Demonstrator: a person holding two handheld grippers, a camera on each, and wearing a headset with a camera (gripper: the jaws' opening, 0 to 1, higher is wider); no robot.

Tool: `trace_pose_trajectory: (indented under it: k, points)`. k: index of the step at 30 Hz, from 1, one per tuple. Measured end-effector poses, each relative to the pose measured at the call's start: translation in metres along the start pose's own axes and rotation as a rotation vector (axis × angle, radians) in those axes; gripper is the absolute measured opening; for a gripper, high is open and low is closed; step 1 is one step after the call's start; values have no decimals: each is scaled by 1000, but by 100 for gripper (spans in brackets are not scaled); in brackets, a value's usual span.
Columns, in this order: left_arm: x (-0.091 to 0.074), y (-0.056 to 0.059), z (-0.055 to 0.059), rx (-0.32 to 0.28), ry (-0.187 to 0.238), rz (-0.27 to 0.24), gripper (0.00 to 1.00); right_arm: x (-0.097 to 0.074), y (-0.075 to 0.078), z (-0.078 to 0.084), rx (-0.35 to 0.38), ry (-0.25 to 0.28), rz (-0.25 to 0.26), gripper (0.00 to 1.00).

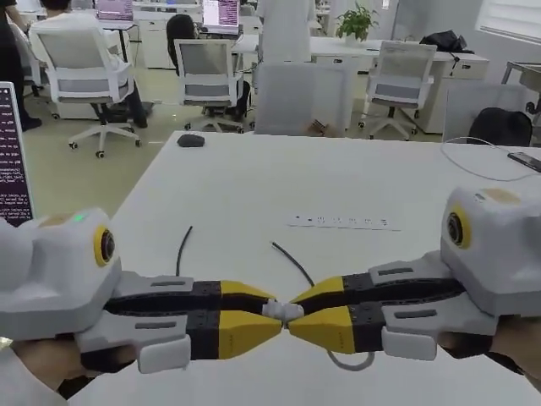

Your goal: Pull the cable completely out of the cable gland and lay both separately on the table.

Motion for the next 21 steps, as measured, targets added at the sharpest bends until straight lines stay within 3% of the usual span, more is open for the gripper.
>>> trace_pose_trajectory:
  k: [4, 8, 16, 21]
  points:
    - [-2, -2, -1, -85, 53, 1, 13, 3, 3, -7, -127, 7, 20, 8]
    - [-3, -2, 2, -115, 53, -1, 14, 7, 1, -8, -257, -26, 19, 8]
    - [-3, 0, 7, -136, 27, -3, 14, 6, -2, -1, -282, -24, 18, 9]
    - [-2, 2, 9, -115, 15, -1, 14, 5, -1, 1, -275, -27, 17, 10]
Point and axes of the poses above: the centre of the closed fingertips' face, and the gripper's own axes: x roughly forward along the fingers, y roughly to its right, z roughly out of its underside, the point moved 10 cm from there along -x, roughly backward along the fingers, and after that the axes turned 5 degrees about y, right-handed, at the moved point
